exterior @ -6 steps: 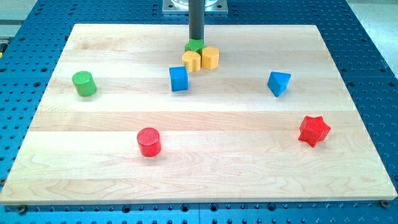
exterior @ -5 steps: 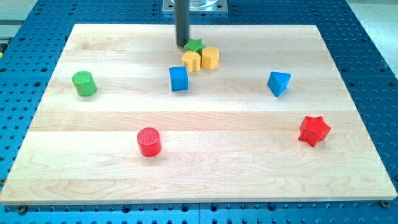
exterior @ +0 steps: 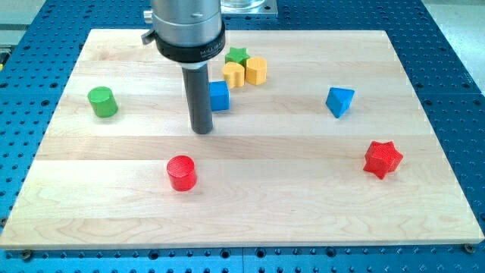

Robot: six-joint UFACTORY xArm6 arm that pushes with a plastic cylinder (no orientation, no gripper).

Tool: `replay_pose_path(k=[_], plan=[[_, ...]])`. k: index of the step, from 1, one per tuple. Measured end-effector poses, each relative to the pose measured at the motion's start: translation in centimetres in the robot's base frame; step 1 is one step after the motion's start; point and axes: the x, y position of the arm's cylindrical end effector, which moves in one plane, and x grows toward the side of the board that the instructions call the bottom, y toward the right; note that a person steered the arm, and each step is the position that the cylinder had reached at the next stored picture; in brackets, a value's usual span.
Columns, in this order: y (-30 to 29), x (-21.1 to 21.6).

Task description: Slightly push the cube towards the heart

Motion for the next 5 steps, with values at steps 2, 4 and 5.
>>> replay_pose_path(k=[2, 4, 5], plan=[[-0.2, -1.5], [0.6, -3.3], [0.1, -4.4]])
